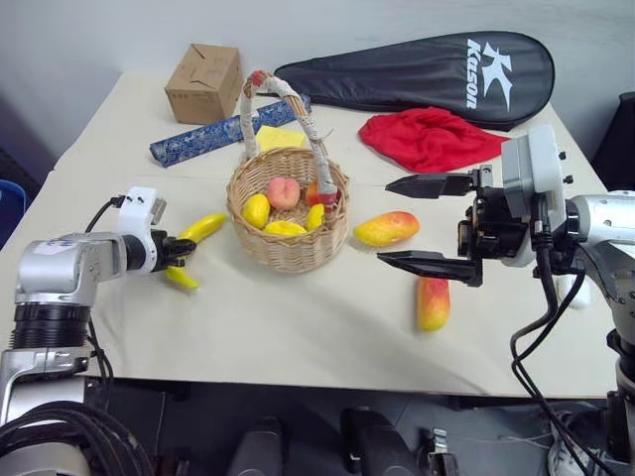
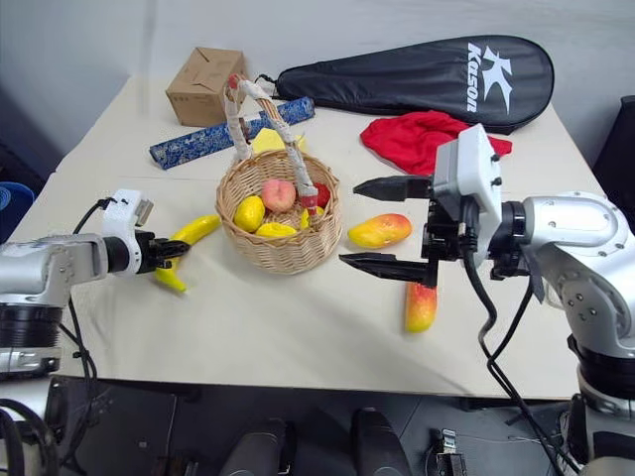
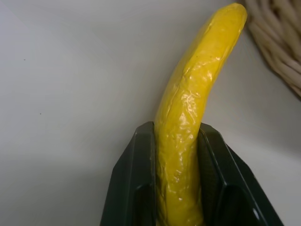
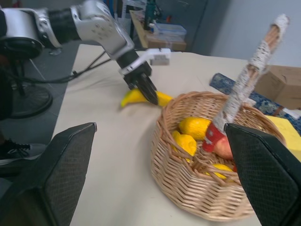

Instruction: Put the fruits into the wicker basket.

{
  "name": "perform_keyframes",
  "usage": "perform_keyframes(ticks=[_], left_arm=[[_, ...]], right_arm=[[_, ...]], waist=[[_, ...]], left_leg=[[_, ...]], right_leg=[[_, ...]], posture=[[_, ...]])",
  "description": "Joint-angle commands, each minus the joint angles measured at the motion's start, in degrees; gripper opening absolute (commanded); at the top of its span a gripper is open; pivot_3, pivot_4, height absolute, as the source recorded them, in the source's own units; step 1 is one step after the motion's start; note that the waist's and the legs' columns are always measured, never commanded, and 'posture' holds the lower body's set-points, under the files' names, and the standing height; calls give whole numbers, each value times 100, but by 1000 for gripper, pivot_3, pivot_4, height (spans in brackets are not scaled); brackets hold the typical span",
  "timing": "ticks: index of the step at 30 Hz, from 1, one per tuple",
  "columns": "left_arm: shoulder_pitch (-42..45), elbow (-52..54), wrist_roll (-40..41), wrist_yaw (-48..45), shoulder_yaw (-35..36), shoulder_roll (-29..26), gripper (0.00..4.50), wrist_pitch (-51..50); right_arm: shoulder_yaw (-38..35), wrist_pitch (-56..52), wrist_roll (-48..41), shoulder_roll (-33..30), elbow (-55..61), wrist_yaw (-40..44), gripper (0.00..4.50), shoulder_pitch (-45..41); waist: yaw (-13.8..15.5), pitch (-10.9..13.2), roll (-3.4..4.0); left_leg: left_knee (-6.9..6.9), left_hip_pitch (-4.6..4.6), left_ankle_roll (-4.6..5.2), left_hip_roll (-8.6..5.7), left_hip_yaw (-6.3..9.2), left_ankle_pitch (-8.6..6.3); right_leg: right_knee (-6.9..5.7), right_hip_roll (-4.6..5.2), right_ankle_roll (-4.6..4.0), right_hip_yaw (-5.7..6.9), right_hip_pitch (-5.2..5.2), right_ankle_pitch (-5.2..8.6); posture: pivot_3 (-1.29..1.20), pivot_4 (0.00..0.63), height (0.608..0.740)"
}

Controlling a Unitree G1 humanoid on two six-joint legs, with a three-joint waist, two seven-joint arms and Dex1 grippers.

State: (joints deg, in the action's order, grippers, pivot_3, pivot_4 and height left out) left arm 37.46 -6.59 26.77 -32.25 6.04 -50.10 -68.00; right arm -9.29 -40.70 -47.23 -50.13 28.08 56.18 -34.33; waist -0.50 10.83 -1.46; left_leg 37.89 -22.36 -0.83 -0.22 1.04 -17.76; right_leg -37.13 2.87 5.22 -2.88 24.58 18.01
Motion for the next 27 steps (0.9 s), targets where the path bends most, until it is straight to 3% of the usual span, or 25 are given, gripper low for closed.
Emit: perform_keyframes(ticks=[1,4,9,14,21,27], left_arm=[[395,858,517,-510,390,-524,735,-554],[1224,937,649,-817,107,-685,735,-663],[2460,558,67,-1370,-1233,-448,735,31],[3347,-698,-661,-1618,-2009,307,735,922],[4092,-2577,-1202,-1896,-2099,1337,735,1862],[3854,-2359,-1301,-2363,-2050,1268,2659,1839]], right_arm=[[-302,-44,-111,-163,155,-73,4500,134],[-371,-50,-110,-186,151,-153,4500,275],[-388,-9,-77,-109,87,-318,4500,342],[-391,67,-24,-33,54,-460,4500,377],[-583,154,-19,-33,183,-642,4500,775],[-810,168,59,-82,277,-799,4500,1291]], waist=[[20,0,0],[57,1,-1],[62,0,-1],[22,1,-2],[28,2,-3],[27,3,-5]], left_leg=[[6,-7,-11,-1,-1,6],[8,-6,-7,-4,-3,5],[20,-4,6,-17,3,4],[23,-5,6,-7,-15,6],[25,-7,8,-4,-37,6],[28,-8,9,-3,-38,5]], right_leg=[[-4,1,0,-1,9,0],[-2,1,0,0,5,0],[4,7,9,10,-15,-5],[-6,-20,10,-11,-1,-5],[-39,-26,10,-25,14,-5],[-44,-25,13,-36,16,-7]], posture=[[0,150,740],[0,150,740],[0,150,740],[0,150,740],[0,150,740],[0,150,740]])
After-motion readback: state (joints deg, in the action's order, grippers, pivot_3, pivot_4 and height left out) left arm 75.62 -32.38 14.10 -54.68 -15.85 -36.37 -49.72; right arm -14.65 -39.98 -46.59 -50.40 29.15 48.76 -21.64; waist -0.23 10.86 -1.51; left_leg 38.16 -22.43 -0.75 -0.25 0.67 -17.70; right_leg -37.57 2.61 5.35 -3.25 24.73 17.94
